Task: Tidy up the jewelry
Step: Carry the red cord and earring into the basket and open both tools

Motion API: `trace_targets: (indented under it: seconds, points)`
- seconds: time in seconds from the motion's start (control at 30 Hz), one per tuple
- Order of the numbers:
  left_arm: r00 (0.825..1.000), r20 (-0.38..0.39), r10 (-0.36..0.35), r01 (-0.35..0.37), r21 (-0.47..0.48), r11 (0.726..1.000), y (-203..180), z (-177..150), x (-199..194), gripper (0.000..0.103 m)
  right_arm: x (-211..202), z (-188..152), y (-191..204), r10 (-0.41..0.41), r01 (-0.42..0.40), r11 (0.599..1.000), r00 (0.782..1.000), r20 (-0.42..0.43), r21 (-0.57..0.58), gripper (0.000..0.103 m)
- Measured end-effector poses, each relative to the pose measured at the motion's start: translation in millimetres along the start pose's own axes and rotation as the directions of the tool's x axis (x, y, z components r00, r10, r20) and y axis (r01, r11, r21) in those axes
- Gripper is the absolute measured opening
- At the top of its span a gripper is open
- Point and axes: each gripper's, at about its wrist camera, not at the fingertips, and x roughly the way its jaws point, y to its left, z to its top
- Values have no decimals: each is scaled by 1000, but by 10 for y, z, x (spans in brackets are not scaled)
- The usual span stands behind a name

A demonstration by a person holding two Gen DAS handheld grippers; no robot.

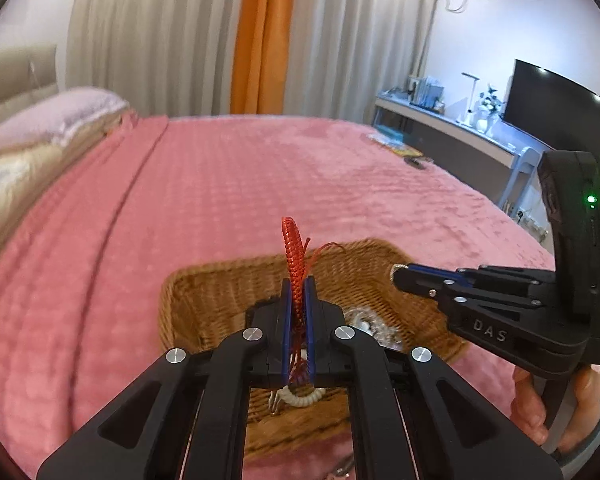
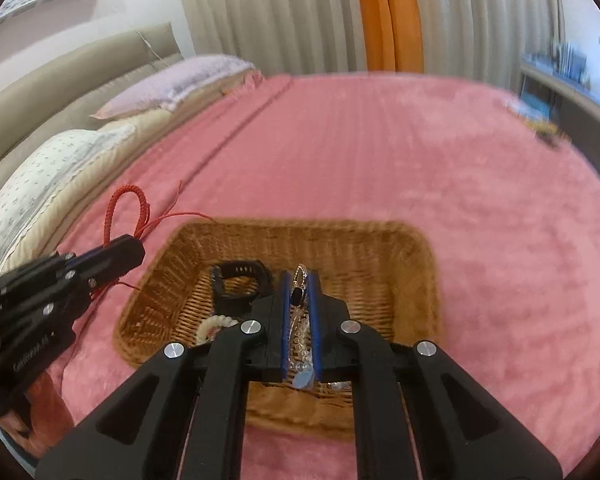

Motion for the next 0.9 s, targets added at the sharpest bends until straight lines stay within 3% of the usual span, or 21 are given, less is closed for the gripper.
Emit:
trace_targets:
  seconds: [0.3,0.53,0.67,0.8,0.87,0.9]
  points:
    - [995,-102,4,-11,-63,998,238,-229,431,4,483,-94,-21,-8,10,1000,993,-114,18,7]
    - [991,-135,-1,-9,-74,997,265,-293,446,7,482,-141,-59,11,-7,999,992,-122,38,7]
    - [992,-124,-3,-8,-87,996,257,-320,314,48,326,-171,-68,30,-26,999,993,-112,41,8]
    - [996,-78,-31,24,-95,995,220,-327,16,52,134,-218,-39,33,-30,999,995,-93,33,8]
    - [998,-52,-31,26,-96,995,194,-325,-154,65,50,-229,-6,36,-33,999,996,-87,29,8]
    - [999,-37,-32,28,-98,995,183,-321,-241,66,1,-238,15,37,-34,999,996,-83,29,8]
